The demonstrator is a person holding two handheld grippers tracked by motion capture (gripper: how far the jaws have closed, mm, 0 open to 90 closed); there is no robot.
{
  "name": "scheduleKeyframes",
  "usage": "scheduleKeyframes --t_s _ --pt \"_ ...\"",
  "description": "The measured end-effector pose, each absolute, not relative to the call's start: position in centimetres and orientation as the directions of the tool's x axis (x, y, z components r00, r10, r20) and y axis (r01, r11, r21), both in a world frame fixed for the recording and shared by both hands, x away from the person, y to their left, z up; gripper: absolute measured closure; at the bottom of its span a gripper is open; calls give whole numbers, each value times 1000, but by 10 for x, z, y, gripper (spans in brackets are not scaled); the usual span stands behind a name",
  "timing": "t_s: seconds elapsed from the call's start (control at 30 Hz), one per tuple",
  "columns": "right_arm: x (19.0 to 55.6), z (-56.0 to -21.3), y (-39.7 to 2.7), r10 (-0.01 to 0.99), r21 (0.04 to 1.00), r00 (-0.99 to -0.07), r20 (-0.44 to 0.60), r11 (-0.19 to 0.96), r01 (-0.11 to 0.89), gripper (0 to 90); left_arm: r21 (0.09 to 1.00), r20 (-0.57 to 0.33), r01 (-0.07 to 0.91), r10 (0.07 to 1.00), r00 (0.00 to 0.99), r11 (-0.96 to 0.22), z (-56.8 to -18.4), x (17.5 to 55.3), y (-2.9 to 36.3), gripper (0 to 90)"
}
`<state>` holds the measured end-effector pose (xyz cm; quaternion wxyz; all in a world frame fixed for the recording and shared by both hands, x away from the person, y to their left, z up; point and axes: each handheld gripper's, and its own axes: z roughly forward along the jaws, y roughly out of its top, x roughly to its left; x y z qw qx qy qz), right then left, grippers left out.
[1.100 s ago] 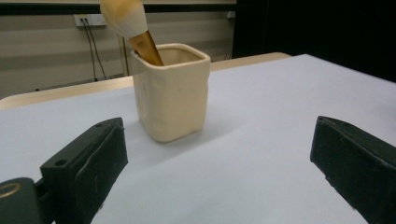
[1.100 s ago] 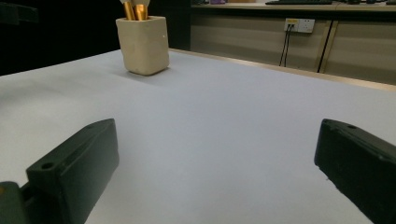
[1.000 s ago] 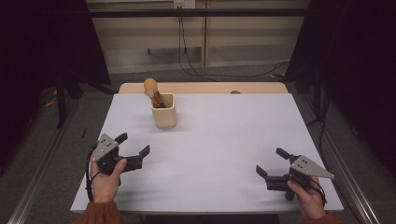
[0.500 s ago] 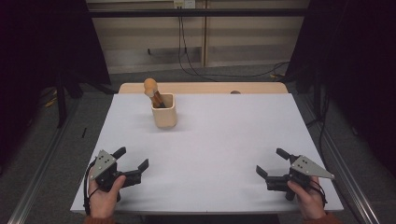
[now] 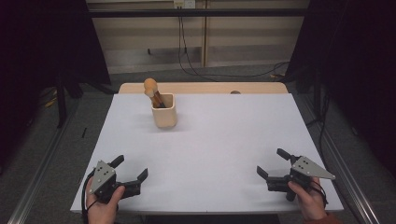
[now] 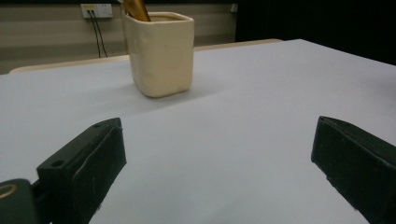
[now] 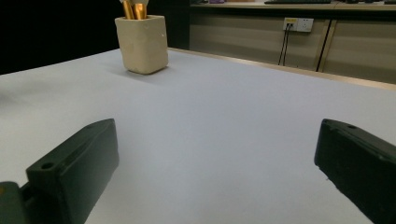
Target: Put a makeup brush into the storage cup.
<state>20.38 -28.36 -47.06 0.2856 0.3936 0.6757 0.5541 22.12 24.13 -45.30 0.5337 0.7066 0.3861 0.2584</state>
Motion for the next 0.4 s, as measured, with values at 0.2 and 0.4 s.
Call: scheduleKeyframes --t_s 0.2,0.4 --pt "204 -471 -284 849 973 -526 49 80 218 0 953 -40 269 822 568 -139 -454 220 244 30" --pt "205 -471 -284 848 972 -529 43 87 220 0 953 -55 276 821 569 -128 -455 222 244 30"
